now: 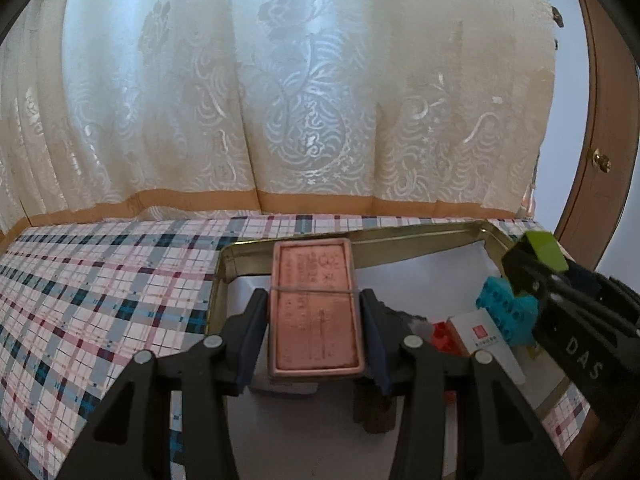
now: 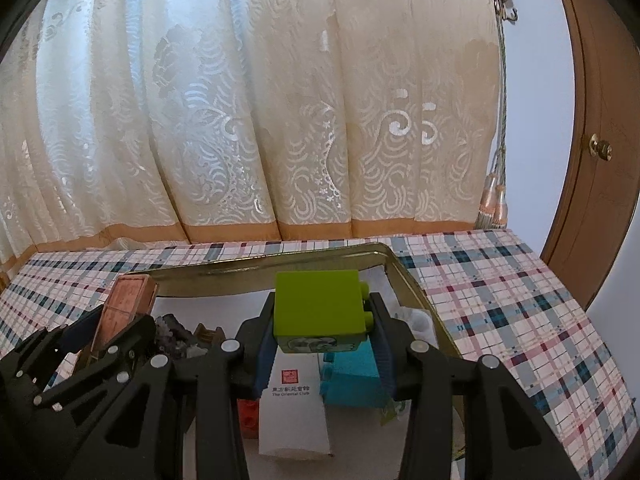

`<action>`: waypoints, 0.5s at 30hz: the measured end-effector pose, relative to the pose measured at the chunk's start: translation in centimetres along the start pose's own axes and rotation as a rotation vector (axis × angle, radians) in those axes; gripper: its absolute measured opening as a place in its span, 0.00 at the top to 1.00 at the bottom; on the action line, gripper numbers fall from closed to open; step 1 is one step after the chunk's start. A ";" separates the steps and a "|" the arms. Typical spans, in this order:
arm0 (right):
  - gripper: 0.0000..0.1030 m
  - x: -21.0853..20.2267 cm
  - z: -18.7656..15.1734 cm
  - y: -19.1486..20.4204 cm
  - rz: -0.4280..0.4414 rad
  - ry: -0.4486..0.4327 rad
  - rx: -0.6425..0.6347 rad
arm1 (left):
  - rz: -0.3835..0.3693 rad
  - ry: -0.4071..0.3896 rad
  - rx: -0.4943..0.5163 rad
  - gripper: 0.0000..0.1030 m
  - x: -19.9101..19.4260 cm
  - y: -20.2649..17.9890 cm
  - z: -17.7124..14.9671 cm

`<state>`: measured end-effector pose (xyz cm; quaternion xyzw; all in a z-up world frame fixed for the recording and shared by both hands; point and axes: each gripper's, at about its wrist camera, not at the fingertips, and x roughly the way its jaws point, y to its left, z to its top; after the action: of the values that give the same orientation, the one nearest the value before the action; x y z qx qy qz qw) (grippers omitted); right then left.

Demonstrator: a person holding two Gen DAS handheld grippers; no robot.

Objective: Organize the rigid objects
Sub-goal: 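Lower the pink case and green cube into the tray and open both tools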

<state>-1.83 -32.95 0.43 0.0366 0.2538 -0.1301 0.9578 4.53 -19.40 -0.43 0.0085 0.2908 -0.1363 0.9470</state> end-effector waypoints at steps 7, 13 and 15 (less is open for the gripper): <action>0.56 1.7 0.3 0.4 0.015 0.037 0.000 | 0.007 -0.020 0.045 0.56 -0.1 -0.6 -0.1; 0.56 2.7 0.1 0.3 0.031 0.095 0.017 | -0.030 -0.040 0.088 0.57 -0.4 -1.9 0.1; 0.56 3.0 0.0 0.0 0.036 0.114 0.032 | -0.026 -0.035 0.090 0.57 -0.1 -2.0 0.2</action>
<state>0.74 -33.63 -1.03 0.0638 0.3050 -0.1148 0.9432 4.09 -21.34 -0.07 0.0448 0.2678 -0.1617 0.9487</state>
